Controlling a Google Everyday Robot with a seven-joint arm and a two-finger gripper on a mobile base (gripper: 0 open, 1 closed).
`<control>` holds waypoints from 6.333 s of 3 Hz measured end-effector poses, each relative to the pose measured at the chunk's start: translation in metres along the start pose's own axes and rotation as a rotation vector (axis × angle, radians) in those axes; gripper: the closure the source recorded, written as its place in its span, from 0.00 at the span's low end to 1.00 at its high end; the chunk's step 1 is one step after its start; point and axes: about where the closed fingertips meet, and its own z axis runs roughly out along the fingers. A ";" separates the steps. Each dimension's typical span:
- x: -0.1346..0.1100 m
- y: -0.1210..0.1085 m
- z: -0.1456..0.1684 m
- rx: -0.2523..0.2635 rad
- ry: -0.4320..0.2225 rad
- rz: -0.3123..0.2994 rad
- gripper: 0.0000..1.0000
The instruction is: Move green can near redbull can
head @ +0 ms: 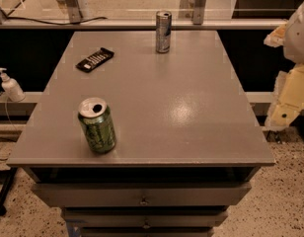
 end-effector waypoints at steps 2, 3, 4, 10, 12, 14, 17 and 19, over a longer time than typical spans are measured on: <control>-0.005 0.005 0.006 -0.012 -0.054 0.026 0.00; -0.023 0.018 0.020 -0.056 -0.181 0.071 0.00; -0.046 0.041 0.049 -0.087 -0.355 0.100 0.00; -0.186 0.091 0.130 -0.151 -0.948 0.091 0.00; -0.253 0.098 0.156 -0.170 -1.072 0.126 0.00; -0.299 0.104 0.165 -0.242 -1.134 0.200 0.16; -0.277 0.087 0.140 -0.160 -1.139 0.283 0.88; -0.227 0.055 0.103 -0.023 -1.081 0.292 1.00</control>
Offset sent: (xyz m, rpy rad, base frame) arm -0.0037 0.0155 -0.0195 0.1595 0.0228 -0.0238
